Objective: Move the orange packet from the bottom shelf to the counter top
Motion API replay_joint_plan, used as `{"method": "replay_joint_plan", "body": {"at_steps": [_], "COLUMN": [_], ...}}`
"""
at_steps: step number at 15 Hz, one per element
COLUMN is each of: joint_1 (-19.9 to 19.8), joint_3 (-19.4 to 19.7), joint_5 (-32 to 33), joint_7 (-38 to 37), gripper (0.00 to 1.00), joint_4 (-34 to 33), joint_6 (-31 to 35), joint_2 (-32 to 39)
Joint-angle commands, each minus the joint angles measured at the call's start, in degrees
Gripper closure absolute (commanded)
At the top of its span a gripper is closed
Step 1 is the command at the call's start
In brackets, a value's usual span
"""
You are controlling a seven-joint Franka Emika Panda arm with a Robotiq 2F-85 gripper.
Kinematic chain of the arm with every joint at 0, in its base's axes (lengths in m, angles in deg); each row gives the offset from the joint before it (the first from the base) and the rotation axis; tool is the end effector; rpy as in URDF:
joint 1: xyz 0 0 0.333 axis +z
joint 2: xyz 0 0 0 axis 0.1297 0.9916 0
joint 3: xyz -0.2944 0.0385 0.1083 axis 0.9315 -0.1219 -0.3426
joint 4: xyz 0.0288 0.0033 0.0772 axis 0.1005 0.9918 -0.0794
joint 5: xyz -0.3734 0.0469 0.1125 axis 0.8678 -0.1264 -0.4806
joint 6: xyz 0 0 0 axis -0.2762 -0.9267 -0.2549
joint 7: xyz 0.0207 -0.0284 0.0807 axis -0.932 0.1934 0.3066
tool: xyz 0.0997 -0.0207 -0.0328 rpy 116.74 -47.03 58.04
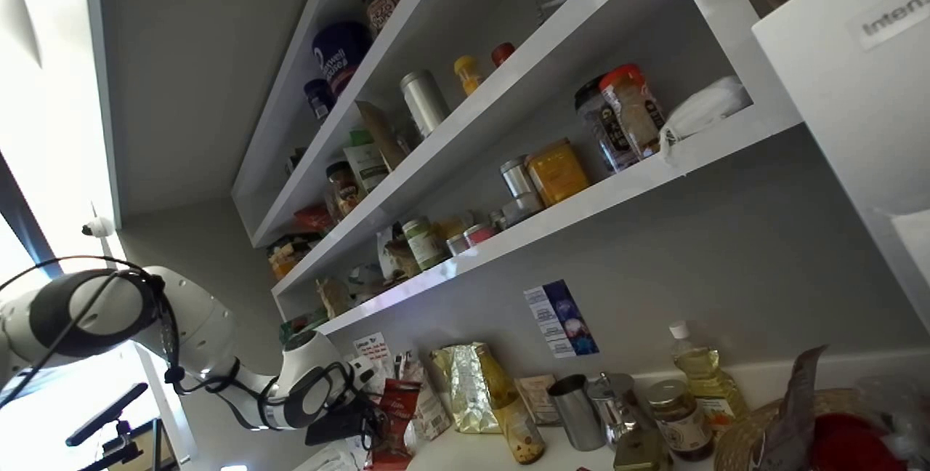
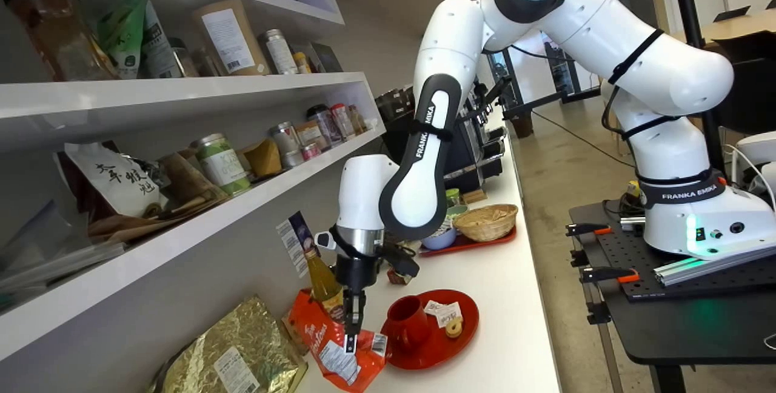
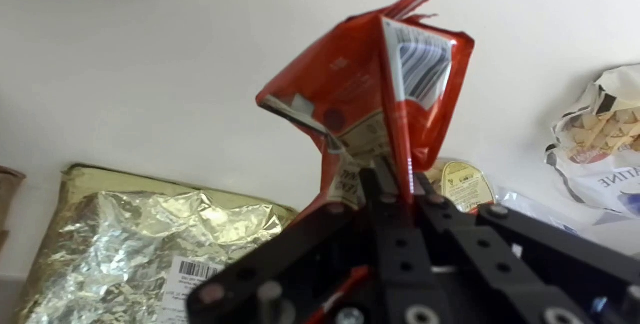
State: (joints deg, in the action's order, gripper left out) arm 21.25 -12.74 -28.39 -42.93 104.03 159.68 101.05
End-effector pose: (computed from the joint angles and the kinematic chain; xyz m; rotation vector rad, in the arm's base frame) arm 0.5714 0.3213 0.2579 -2.6886 -0.7990 -0.6483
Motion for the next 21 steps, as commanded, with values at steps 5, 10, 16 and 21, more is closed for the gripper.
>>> {"method": "replay_joint_plan", "body": {"at_steps": [5,10,16,21], "joint_1": [2.5,5.3,6.5,6.7], "joint_3": [-0.2,1.3,3.2,3.9], "joint_5": [5.1,8.7,9.7,9.6], "joint_7": [-1.8,-2.1,-3.5,-4.8], "gripper": [0.98,0.99,0.99,0.64], "joint_4": [-6.0,-5.6,-4.8,-2.9], "joint_6": [4.9,10.0,10.1,7.9], "joint_2": [8.8,12.1,12.9,11.7]}}
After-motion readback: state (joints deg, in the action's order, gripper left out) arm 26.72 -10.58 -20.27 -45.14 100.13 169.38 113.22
